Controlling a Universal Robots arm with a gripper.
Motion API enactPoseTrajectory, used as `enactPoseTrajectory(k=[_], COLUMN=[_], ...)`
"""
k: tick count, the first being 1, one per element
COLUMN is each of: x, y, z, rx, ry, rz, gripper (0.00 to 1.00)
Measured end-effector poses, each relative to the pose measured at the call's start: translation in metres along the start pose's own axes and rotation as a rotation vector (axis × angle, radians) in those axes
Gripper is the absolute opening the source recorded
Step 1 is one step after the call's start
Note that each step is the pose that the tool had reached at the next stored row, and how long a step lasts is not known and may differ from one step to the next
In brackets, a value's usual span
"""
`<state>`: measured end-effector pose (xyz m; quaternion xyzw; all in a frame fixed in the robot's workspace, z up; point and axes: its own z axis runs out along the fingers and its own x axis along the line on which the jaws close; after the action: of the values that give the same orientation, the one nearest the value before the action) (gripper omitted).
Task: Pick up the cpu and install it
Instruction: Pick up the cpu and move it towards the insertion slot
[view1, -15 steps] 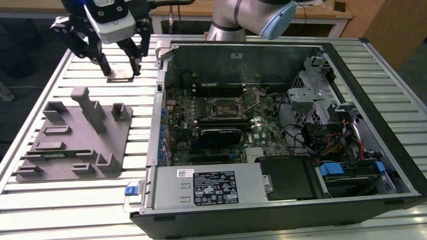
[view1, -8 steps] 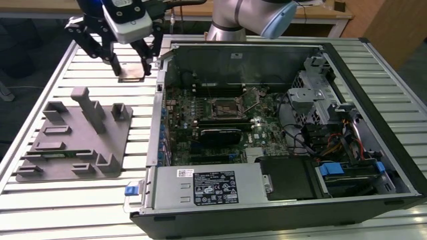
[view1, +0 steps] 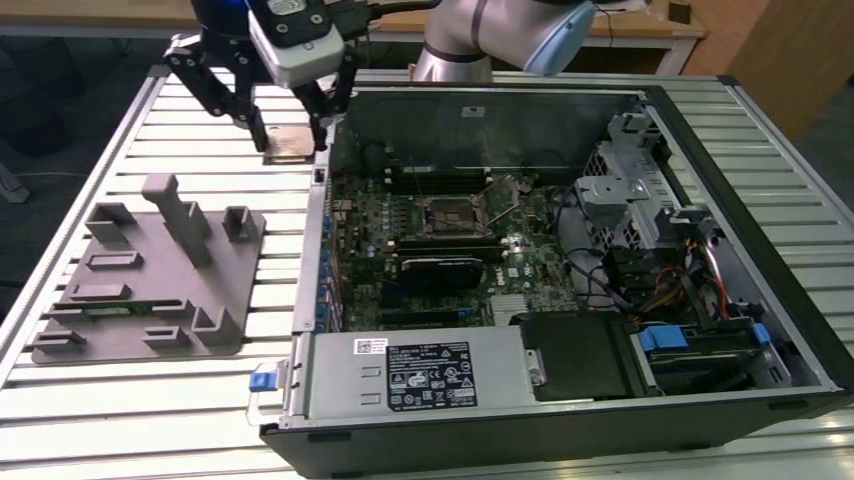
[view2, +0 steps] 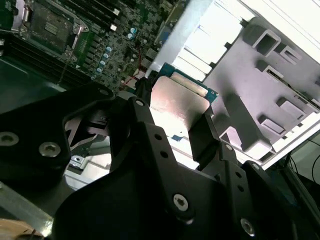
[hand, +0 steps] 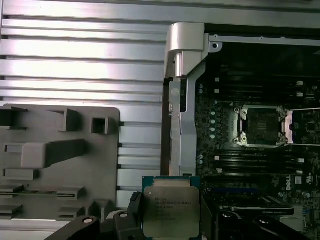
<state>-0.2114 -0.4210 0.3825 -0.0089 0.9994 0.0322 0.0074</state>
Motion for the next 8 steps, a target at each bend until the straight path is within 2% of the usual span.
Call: enactPoseTrajectory(k=[8], x=[-0.0202], y=[-0.0004], z=[0.0003], rx=[0.0], ry=[0.0], rz=[0.0], gripper=[0.54])
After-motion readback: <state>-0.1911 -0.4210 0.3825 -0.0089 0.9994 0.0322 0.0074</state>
